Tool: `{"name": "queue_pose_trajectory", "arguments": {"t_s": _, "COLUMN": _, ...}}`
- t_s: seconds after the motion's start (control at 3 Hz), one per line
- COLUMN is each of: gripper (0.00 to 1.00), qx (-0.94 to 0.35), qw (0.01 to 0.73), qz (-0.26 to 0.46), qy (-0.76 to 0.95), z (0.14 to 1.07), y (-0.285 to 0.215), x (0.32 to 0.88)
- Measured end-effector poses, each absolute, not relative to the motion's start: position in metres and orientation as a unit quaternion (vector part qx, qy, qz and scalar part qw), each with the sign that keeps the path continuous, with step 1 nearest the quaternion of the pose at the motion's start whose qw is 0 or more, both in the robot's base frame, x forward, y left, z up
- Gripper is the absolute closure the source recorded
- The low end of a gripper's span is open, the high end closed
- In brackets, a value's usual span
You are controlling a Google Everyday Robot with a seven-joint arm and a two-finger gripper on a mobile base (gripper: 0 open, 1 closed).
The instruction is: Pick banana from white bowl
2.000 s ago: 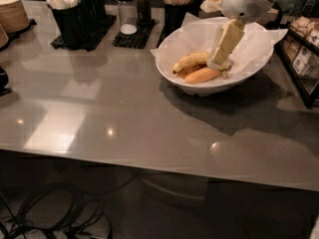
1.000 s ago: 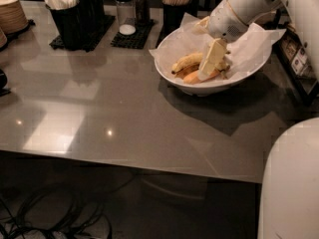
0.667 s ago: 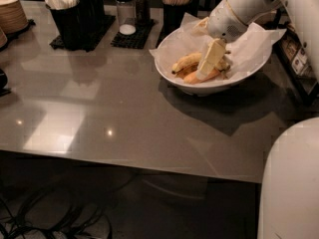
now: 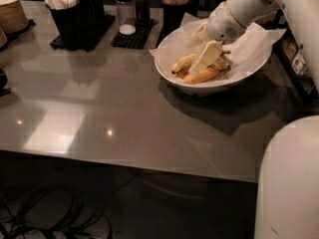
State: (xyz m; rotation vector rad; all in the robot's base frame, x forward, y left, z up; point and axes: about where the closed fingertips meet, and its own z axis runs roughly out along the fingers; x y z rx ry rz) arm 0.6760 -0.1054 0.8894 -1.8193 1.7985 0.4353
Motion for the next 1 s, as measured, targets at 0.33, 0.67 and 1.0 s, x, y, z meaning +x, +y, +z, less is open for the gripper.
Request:
{"name": "queue_pose_trajectory", "arguments": {"t_s": 0.33, "gripper": 0.15, "qx": -0.668, "qw": 0.273, "qz": 0.167, "qy": 0.671, "z": 0.88, "y": -0.107, "x": 0.685}}
{"name": "queue_pose_trajectory", "arguments": {"t_s": 0.67, "gripper": 0.18, "qx": -0.664, "qw": 0.272, "qz": 0.17, "qy": 0.676, "z": 0.871, "y": -0.111, "x": 0.692}}
{"name": "queue_pose_trajectory", "arguments": {"t_s": 1.0, "gripper": 0.24, "qx": -0.661, "qw": 0.27, "qz": 0.176, "qy": 0.678, "z": 0.862, "y": -0.113, "x": 0.696}}
